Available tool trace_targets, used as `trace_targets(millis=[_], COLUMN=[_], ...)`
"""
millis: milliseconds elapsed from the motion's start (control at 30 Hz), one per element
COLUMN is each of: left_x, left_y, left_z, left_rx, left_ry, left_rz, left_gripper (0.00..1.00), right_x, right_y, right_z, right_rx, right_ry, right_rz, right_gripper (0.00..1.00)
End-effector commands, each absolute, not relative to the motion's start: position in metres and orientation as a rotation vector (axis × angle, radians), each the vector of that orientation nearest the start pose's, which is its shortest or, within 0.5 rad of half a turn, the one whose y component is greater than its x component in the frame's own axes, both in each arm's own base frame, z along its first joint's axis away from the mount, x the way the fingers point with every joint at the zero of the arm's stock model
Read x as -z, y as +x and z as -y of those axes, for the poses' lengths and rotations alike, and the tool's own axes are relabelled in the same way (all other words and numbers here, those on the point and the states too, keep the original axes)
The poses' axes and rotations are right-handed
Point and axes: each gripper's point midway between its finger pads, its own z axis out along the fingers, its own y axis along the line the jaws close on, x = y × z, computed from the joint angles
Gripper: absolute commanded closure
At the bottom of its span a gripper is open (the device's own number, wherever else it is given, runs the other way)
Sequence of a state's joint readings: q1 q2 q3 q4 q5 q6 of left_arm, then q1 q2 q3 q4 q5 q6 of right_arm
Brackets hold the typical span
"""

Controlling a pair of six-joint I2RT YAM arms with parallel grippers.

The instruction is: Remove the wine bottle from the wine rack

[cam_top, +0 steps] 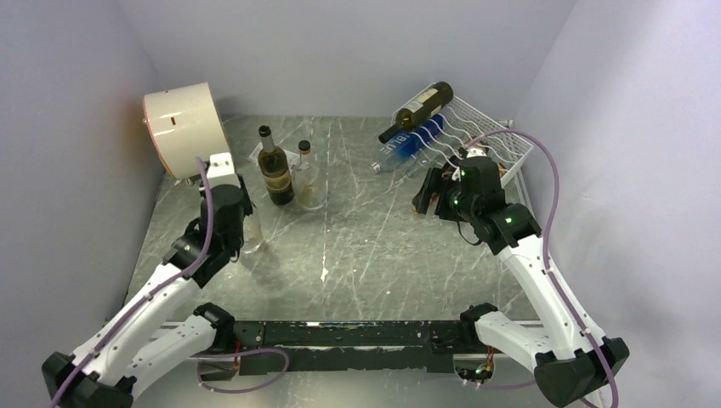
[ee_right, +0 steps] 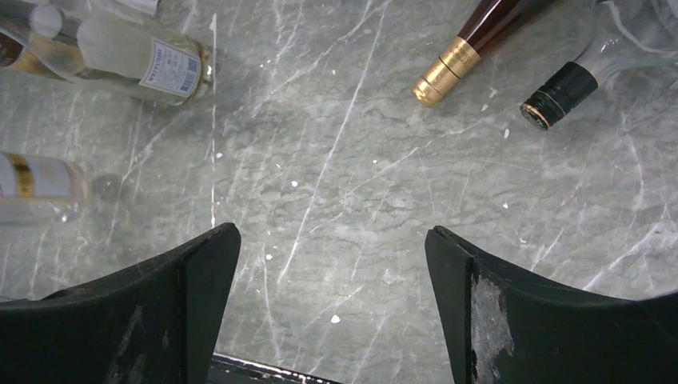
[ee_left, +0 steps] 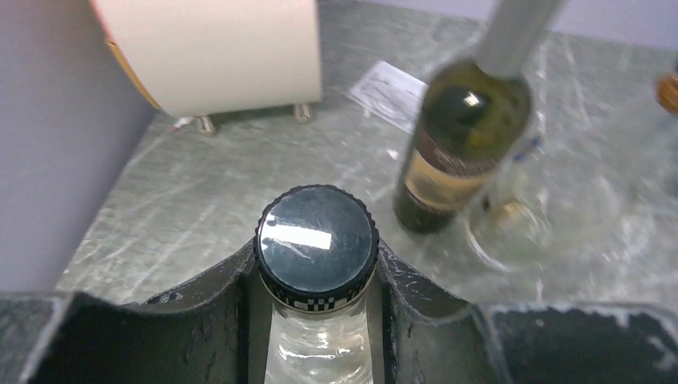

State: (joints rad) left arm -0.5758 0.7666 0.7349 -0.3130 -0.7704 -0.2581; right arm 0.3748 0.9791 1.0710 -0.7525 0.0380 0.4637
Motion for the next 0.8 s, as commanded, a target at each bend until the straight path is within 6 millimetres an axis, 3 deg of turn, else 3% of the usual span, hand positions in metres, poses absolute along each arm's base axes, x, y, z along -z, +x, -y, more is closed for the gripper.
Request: trace_targets(millis=[0, 300, 500, 767], left_x=[-0.328, -0.339, -0.331, -0.31], left_y=[0.322, 0.395, 0.423, 0.436], left_z=[0.025, -0.014, -0.001, 0.012], left_rx=[-0.073, -0.099, -0.067, 0.016], left_ry=[-0.412, -0.464, -0.367, -0.239], left_rz=[-1.509, -1.468, -1.465, -1.451], left_gripper=[0.93, 0.93, 0.93, 0.93], right_x=[-0.227, -0.219, -0.212, -0.211], right_y=[0.265, 0.262, 0.266, 0.267], right_z=[-0.113, -0.109, -0.113, -0.12], right_rx=[-0.392, -0.37, -0.385, -0.423], right_ry=[0.123, 0.127, 0.128, 0.106], right_rz=[-2.257, -2.268, -2.278, -2.287], right_gripper=[0.1, 0.1, 0.1, 0.1])
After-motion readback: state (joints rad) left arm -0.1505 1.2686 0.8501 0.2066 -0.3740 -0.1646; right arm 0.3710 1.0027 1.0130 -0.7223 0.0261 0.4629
